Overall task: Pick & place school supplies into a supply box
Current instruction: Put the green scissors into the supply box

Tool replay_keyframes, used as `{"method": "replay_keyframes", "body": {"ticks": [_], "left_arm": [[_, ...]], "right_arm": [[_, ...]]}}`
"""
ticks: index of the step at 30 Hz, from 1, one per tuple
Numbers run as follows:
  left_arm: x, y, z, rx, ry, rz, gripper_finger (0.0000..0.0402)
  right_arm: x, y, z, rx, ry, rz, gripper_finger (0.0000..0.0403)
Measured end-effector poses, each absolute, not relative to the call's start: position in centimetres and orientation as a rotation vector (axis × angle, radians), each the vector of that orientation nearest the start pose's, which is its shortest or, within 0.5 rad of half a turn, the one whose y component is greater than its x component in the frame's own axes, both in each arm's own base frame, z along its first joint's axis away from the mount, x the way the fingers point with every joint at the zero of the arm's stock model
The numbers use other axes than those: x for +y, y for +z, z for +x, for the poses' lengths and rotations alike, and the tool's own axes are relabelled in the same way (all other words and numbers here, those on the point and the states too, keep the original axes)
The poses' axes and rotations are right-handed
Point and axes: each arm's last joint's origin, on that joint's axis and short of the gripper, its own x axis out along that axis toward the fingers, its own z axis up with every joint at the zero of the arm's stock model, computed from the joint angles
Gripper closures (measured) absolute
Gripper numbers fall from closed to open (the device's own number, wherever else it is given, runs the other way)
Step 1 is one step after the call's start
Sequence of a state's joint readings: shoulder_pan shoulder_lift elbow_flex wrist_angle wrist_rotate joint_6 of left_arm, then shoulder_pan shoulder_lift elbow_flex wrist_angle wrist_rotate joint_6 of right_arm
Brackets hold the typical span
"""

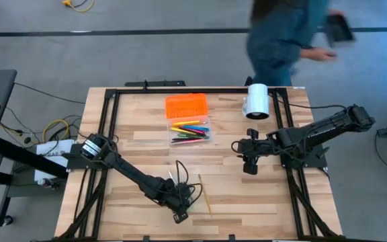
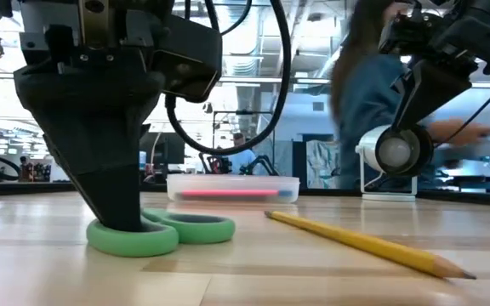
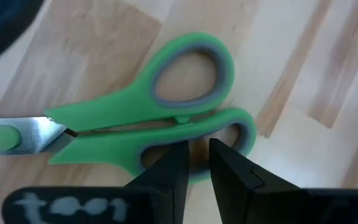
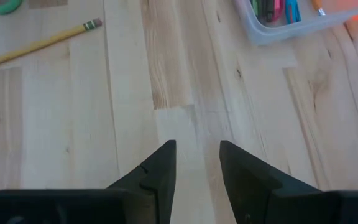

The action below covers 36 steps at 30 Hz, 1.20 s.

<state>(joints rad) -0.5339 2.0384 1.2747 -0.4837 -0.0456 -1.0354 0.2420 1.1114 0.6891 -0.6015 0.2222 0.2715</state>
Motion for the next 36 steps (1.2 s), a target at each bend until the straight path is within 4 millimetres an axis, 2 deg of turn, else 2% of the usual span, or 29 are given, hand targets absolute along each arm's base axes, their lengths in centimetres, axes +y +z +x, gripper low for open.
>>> {"method": "replay_keyframes", "body": {"ticks": [5, 12, 18, 26, 32, 36], "left_arm": [[-19.6, 12.3, 33.6, 1.268, 0.222, -0.517, 0.0341], [-20.0, 14.0, 34.7, 1.265, 0.122, -0.308, 0.0340], [-19.2, 14.4, 34.0, 1.381, 0.152, -0.189, 0.0340], [-18.5, 14.5, 32.3, 1.563, 0.201, -0.129, 0.0340], [-18.6, 14.5, 32.0, 1.603, 0.197, -0.152, 0.0340], [-19.1, 15.2, 32.4, 1.557, 0.216, -0.172, 0.0340]], "right_arm": [[4.2, 21.3, 19.7, 0.985, -0.117, 0.014, 0.0285], [4.2, 21.3, 19.7, 0.983, -0.117, 0.016, 0.0285], [4.2, 21.3, 19.8, 0.974, -0.129, 0.031, 0.0285], [4.8, 21.4, 19.7, 0.960, -0.128, 0.027, 0.0285], [5.2, 21.4, 19.6, 0.952, -0.134, 0.028, 0.0285], [5.3, 21.4, 19.6, 0.952, -0.130, 0.026, 0.0285]]}}
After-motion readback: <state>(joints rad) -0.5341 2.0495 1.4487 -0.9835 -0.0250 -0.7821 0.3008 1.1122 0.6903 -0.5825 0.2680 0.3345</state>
